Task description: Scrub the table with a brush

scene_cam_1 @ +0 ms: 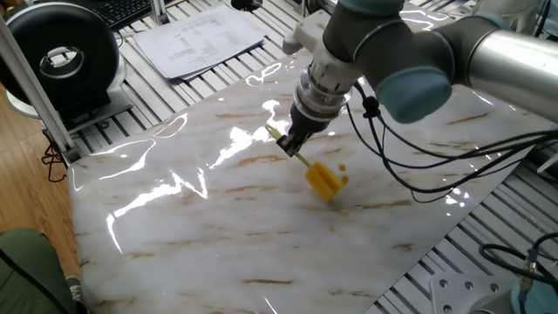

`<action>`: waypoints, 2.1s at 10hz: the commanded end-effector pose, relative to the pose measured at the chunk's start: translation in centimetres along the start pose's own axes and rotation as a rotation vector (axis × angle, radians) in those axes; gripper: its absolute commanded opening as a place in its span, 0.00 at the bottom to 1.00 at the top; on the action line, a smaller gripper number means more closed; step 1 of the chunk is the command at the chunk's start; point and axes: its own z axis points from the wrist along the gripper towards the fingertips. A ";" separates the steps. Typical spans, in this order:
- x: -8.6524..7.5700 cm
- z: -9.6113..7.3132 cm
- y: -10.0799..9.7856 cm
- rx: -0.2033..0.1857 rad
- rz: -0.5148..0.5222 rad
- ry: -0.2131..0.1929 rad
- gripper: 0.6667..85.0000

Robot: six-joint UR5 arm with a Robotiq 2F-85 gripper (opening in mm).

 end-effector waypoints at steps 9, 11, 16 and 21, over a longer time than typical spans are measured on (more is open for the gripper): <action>-0.9 1.6 0.3 -0.046 -0.068 -0.062 0.00; -0.6 1.9 -0.7 -0.025 -0.083 -0.062 0.00; -0.3 1.6 -3.4 -0.006 -0.129 -0.061 0.00; -0.1 1.5 -5.4 0.022 -0.172 -0.065 0.00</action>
